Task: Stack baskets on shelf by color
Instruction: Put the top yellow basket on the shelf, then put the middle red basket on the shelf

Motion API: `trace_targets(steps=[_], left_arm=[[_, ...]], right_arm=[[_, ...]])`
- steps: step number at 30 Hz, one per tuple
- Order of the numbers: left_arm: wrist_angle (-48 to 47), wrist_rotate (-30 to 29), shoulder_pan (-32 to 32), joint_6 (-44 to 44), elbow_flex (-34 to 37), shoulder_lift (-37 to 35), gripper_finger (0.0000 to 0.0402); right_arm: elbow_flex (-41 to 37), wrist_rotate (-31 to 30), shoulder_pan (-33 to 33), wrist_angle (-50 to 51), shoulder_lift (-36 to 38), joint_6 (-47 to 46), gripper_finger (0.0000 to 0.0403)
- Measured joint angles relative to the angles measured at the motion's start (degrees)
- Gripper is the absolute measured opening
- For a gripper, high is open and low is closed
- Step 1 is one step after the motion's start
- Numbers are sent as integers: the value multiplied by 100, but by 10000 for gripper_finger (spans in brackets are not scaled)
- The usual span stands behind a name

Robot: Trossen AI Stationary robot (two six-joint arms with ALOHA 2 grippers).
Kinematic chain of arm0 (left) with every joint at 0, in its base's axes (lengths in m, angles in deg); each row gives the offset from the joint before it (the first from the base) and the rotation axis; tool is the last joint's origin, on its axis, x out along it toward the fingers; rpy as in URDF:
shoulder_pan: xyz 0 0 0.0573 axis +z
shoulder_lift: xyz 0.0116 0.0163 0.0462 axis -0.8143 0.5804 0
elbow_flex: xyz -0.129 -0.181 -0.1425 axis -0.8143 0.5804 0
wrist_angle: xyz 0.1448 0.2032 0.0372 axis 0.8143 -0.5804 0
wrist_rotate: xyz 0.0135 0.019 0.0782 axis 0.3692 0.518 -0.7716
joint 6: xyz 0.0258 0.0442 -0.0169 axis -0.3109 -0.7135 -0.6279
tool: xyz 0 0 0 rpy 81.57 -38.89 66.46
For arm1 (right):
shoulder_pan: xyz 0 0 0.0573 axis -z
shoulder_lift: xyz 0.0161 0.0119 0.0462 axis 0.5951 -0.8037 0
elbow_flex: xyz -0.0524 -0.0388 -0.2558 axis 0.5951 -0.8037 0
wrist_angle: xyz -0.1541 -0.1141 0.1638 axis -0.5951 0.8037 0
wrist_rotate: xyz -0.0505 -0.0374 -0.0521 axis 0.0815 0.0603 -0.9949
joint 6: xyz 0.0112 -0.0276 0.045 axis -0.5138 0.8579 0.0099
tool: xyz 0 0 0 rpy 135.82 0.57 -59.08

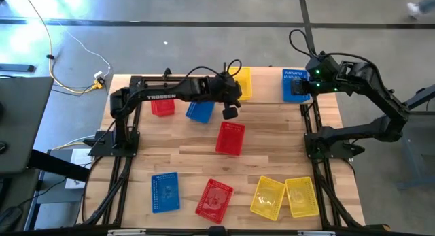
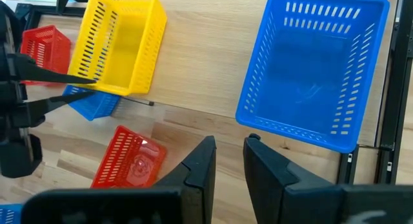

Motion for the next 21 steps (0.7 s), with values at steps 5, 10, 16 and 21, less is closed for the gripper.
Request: trace_targets(steps=[5,10,16,21], left_arm=[[180,-15,-15,-58,1,-2,62],[217,125,-15,-51,1,-4,84],[82,90,-59,-10,-13,-200,119],[-345,79,-74,211,-185,-495,138]], right_arm=[[-1,5,0,0,0,0,66],[-1,10,0,0,0,0,66],[0,78,-43,-5,0,16,66],[-2,164,-374,-158,2,42,66]])
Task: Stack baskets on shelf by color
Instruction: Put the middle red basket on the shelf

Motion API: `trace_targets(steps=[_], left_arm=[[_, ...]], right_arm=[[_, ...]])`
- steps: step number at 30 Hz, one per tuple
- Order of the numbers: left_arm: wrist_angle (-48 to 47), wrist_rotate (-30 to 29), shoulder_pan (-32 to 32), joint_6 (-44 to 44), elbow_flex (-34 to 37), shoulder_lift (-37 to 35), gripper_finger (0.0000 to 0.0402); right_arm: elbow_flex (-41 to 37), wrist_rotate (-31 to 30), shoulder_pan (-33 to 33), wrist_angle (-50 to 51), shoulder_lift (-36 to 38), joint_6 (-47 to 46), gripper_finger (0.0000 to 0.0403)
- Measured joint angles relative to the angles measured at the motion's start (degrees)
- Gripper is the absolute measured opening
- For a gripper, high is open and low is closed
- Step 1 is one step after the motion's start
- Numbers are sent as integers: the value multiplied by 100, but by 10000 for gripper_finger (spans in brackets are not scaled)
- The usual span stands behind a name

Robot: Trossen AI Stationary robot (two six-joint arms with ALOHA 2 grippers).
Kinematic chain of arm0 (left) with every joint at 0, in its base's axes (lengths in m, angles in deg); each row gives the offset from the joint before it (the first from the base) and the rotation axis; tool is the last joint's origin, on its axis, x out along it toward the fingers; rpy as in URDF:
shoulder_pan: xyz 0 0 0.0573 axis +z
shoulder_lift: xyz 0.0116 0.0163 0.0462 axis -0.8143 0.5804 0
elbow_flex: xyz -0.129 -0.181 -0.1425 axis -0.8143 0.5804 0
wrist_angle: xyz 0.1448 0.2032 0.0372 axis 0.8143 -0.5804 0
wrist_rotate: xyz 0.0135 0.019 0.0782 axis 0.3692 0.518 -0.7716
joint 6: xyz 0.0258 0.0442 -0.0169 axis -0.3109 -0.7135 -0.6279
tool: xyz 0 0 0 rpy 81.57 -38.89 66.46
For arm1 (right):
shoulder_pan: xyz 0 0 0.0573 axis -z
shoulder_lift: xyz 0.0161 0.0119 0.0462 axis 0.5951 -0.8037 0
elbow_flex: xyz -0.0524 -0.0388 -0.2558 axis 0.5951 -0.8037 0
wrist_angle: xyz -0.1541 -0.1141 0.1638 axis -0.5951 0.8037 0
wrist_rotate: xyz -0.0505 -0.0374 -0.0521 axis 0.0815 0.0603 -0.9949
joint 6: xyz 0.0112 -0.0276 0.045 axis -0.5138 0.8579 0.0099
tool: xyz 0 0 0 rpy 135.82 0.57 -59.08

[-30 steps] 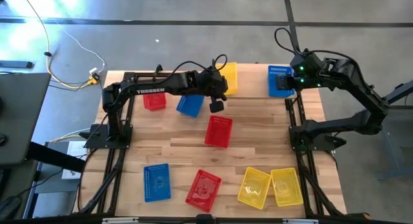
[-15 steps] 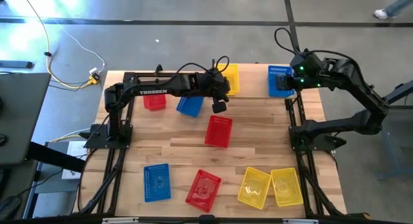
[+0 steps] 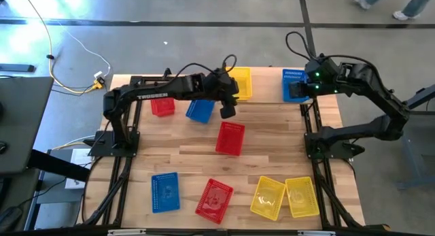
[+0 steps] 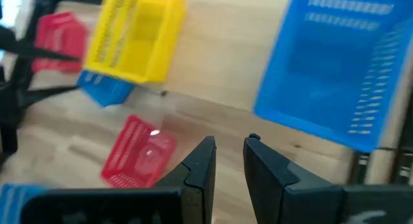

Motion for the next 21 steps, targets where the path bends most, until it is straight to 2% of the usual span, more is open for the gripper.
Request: trace_targets(steps=[8,13,17,21], left_arm=[[-1009,38,-120,46,-271,-688,135],[-1672,44,-233,260,-269,-1221,132],[-1845,64,-362,631,130,-1662,131],[-1717,46,-596,1032,874,-2081,131]], right_arm=[[0,139,-850,-640,-48,50,66],[0,398,-1248,-840,-241,422,66],[0,658,-1517,-1225,-466,793,66],[0,925,-1775,-1824,-704,1183,66]])
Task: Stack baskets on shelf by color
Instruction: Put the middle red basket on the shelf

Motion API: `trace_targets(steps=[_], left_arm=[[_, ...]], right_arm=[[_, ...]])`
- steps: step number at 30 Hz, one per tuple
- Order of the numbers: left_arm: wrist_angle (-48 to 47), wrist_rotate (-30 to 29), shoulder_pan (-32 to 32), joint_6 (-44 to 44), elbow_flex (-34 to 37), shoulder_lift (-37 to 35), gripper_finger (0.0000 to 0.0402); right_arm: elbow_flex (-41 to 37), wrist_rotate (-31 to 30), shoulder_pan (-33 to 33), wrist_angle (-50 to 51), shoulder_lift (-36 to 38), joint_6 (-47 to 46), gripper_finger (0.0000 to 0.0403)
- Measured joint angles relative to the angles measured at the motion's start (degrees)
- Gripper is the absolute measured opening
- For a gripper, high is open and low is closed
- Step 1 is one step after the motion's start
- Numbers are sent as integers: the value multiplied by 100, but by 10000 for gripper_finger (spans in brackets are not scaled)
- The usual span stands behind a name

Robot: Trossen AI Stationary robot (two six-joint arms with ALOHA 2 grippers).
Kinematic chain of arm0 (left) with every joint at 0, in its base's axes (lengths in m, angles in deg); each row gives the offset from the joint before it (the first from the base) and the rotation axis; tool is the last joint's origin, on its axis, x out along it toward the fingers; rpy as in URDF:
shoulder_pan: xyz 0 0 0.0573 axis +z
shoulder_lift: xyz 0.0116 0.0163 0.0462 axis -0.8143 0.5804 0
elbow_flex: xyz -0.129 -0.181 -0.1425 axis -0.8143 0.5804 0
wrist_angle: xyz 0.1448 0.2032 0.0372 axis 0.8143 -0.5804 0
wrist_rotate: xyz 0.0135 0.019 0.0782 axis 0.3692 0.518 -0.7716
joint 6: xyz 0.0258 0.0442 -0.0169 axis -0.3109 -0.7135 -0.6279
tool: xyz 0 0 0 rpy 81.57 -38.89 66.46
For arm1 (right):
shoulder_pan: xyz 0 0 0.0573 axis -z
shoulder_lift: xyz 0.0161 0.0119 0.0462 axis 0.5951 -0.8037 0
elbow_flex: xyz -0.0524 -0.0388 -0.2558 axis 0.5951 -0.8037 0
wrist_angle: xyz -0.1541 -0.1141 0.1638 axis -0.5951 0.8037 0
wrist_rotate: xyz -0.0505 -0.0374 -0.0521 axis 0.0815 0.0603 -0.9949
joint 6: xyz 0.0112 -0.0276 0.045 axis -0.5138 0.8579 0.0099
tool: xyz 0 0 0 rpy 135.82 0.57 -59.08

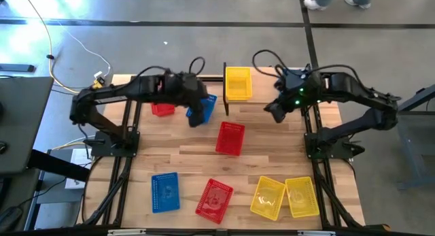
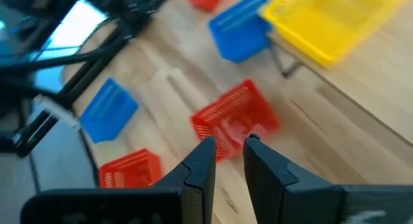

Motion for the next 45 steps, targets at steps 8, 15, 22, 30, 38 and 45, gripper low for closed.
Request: trace_targets(steps=[8,15,22,30,38,45], left_arm=[[57,-138,-362,627,1002,-459,131],[222,-164,-677,804,1645,-686,131],[510,-168,-941,940,2215,-955,131],[462,-646,-1083,1058,2493,-1132,131],[-141,-1601,-1120,1121,2496,-1140,131],[-561,-2129,-998,1124,2496,-1140,131]], right_arm=[[0,-112,-545,-523,-532,619,80],[0,-218,-888,-645,-1185,833,133],[0,-219,-1130,-673,-1920,1222,146],[0,-126,-1315,-714,-2748,1634,146],[0,-112,-1465,-1153,-3383,1872,146],[0,-135,-1488,-1424,-3805,1875,146]])
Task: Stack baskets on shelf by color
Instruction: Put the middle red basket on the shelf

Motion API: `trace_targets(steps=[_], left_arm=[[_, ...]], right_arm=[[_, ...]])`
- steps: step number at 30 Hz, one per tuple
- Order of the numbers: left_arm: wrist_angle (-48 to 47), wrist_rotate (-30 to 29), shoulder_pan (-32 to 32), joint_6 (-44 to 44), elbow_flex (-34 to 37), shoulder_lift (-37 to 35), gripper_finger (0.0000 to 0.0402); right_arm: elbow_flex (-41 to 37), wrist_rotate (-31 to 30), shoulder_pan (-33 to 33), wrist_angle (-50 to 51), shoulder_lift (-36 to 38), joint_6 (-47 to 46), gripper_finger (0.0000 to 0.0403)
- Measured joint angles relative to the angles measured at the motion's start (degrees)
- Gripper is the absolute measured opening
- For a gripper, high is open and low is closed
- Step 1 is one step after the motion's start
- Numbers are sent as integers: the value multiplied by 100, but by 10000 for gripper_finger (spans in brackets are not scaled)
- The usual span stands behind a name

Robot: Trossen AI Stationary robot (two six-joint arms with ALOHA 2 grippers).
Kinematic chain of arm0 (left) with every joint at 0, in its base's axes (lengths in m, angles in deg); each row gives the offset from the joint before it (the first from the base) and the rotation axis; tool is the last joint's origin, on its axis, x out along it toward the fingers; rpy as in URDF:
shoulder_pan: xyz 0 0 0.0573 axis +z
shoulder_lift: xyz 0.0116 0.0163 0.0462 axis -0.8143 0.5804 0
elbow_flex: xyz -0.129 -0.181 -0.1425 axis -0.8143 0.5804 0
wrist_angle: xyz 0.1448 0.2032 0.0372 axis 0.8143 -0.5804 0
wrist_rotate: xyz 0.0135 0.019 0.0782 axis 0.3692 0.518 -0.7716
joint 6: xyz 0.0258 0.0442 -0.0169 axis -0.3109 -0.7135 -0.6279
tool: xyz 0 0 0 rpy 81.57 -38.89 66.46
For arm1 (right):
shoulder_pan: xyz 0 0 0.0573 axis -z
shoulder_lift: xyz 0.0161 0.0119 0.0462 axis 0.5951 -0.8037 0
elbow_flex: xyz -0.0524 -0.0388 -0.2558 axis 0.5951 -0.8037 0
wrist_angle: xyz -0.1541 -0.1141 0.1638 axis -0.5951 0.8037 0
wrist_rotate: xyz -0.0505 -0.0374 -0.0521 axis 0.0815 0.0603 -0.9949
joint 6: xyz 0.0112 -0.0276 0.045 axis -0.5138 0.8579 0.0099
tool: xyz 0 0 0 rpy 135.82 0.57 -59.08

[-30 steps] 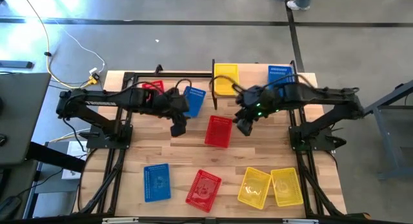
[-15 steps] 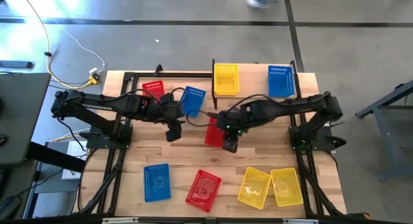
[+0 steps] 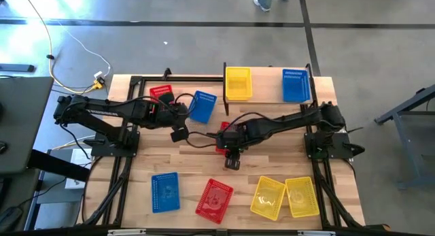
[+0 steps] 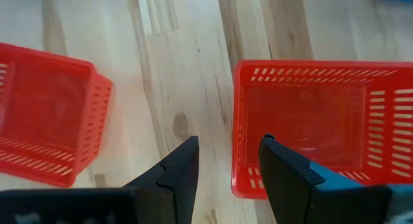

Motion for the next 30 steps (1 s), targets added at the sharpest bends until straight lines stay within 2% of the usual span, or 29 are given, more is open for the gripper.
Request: trace_targets(steps=[8,19,25,30], left_arm=[[-579,-80,201,39,0,2,131],[-650,-154,348,-120,0,2,131],[-646,-154,346,-191,0,2,131],[-644,-154,346,-282,0,2,131]], right_arm=[[0,-36,2,-35,-490,-94,146],[0,7,14,-136,-1015,-260,141],[0,9,26,-132,-1211,-378,105],[0,31,26,-90,-1173,-415,41]])
